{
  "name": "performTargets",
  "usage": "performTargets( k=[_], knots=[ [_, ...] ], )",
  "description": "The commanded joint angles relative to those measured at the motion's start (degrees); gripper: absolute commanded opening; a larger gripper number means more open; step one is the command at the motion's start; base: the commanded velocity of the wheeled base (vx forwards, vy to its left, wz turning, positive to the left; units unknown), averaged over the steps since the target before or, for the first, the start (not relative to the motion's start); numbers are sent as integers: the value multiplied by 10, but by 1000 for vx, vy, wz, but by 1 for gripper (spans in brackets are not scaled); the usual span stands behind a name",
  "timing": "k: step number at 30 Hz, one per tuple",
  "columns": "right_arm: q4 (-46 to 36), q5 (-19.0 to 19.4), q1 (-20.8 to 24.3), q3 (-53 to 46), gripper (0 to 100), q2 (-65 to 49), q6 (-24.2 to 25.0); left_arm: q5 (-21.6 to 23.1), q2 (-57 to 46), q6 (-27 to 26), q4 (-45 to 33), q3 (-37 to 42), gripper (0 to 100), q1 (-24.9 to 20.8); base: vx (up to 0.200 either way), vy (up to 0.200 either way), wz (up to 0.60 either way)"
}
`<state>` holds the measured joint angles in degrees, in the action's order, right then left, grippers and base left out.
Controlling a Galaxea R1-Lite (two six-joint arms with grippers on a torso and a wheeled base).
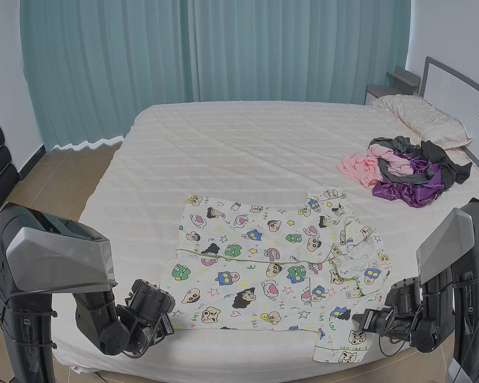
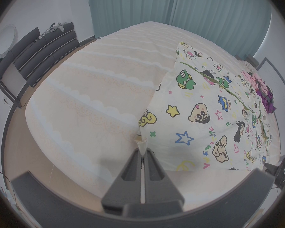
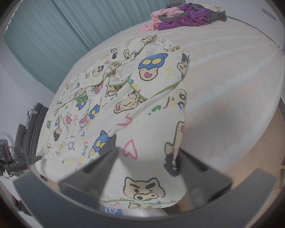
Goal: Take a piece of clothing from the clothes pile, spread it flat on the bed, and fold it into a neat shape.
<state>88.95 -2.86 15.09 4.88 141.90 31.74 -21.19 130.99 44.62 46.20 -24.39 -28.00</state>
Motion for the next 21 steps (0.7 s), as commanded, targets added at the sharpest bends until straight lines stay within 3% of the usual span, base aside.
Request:
performTargets(
  k=[1, 4, 10, 21],
  knots=[
    [9, -1, -9, 9, 0, 0, -14, 1, 1, 0, 0, 0, 0, 1, 0, 0, 0],
    [9, -7, -35, 32, 0, -9, -45, 1, 1, 0, 0, 0, 0, 1, 0, 0, 0],
    [7, -7, -63, 76, 0, -44, -57, 2, 1, 1, 0, -1, 0, 1, 0, 0, 0],
    [-37, 3, -73, 139, 0, -30, -92, 2, 13, 20, 1, -14, 0, 0, 0, 0, 0]
  ],
)
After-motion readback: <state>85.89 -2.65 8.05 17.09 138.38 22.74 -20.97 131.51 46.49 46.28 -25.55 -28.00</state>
